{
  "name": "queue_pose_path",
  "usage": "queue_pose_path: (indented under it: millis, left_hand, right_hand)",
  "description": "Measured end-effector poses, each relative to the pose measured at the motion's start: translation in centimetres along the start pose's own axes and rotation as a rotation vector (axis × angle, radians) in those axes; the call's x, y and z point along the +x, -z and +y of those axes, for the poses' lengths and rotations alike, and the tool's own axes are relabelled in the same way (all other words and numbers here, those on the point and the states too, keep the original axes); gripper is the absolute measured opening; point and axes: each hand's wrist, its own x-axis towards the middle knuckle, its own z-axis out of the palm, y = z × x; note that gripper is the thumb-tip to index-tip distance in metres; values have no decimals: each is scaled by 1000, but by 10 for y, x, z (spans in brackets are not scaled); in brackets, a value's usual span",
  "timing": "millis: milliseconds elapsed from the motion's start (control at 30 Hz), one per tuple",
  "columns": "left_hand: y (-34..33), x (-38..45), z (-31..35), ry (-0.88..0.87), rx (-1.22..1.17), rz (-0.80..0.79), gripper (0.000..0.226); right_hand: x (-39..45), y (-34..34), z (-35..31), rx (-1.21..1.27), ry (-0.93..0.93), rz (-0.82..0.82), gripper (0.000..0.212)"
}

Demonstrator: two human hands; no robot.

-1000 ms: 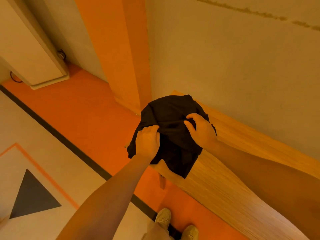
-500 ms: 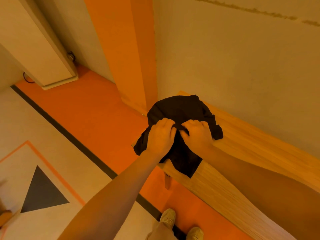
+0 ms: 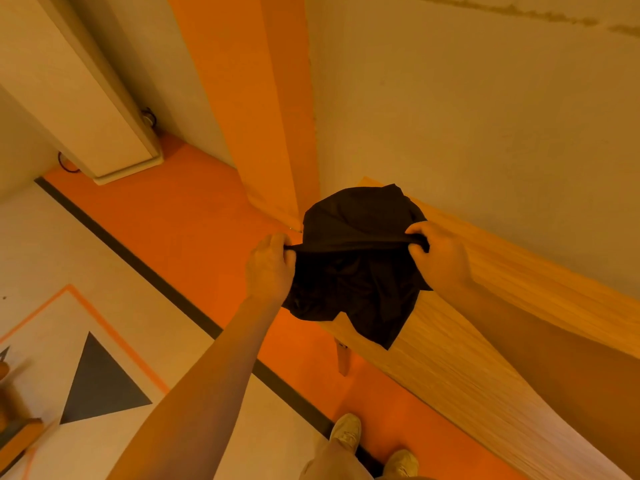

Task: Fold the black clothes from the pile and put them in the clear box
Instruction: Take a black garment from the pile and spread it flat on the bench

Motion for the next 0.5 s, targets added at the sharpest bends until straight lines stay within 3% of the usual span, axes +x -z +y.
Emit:
queue_pose_path:
  millis: [167,300,500]
  left_hand:
    - [13,0,18,29,-192,-4,10]
    - [19,-1,21,-316,-25,-8,19]
    - [28,-4,-8,-448,117,71,31]
  right_hand:
    - [1,3,-8,182,-25,127,32]
    - [11,12,-15,252,-82,202,31]
    - [21,30,3,17,96,57,28]
